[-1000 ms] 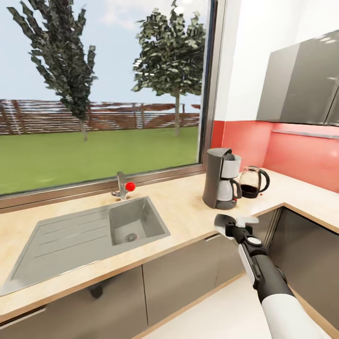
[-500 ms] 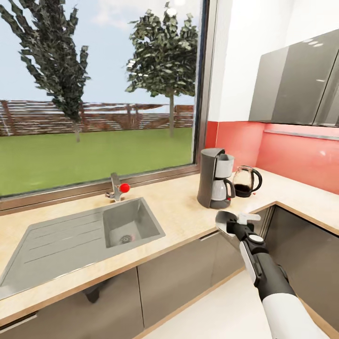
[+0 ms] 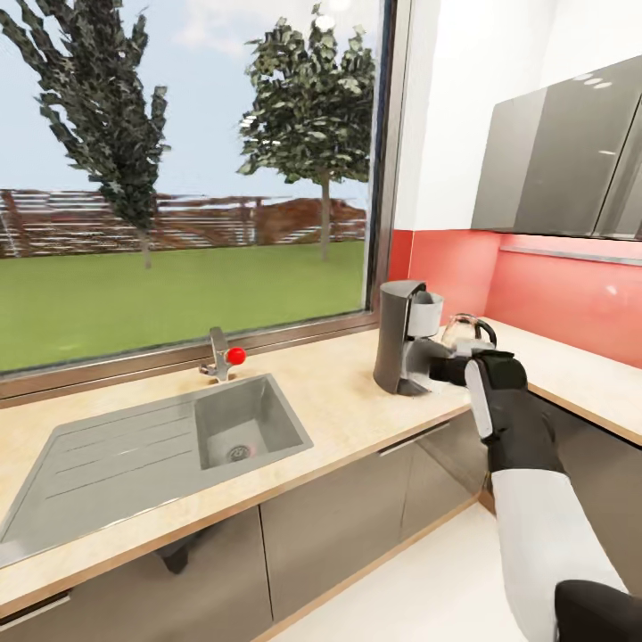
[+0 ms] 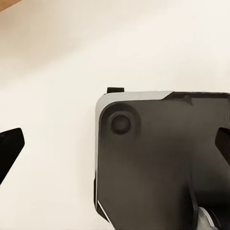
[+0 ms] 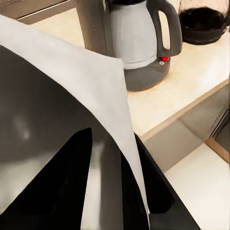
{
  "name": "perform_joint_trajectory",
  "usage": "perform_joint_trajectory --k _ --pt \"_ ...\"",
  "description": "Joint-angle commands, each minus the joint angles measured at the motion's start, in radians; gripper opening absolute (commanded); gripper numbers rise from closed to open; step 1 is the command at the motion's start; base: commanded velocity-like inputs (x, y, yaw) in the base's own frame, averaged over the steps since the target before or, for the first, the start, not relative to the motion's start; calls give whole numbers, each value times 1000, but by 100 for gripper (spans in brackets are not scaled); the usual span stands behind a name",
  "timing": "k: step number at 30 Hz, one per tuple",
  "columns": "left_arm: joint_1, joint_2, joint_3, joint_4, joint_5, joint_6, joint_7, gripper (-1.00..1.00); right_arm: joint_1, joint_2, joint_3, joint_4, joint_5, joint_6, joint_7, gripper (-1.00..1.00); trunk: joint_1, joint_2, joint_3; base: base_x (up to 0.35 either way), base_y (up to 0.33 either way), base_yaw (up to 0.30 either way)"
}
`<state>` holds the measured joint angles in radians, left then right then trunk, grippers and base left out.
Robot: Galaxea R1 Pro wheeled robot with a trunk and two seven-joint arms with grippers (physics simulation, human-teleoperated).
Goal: Set up a coffee station on the kitchen countertop: keep the coffee maker on the countertop, move the bottle of coffee from the kitchen shelf to the counter next to the coffee maker, place a paper coffee filter on top of the coffee maker, put the saucer next to the coffee maker with the coffee cup on the saucer, and place the electric kettle next to the coffee maker.
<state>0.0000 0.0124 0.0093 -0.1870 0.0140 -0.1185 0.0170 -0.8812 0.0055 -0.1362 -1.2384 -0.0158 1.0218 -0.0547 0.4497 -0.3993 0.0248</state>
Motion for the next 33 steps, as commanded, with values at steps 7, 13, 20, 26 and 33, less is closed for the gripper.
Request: perform_joint_trajectory --k 7,13,20,26,33 --pt "0 -3 -1 36 1 -6 0 100 -502 1 -248 579 -31 25 -249 -100 0 -1 -1 0 0 0" --pt "0 -2 0 80 2 -14 0 100 -690 24 -473 710 -142 25 -591 -100 0 -1 -1 0 0 0" --pt "0 -3 0 88 1 -12 1 100 -817 30 -477 715 -589 -38 -1044 -100 0 -1 -1 0 0 0" --pt "1 0 0 94 1 -10 1 100 -830 34 -476 706 -917 -95 -1290 -100 0 -1 -1 0 0 0" --pt "8 1 0 114 4 -3 6 100 -825 32 -478 705 -954 -109 -1335 -100 0 -1 -1 0 0 0"
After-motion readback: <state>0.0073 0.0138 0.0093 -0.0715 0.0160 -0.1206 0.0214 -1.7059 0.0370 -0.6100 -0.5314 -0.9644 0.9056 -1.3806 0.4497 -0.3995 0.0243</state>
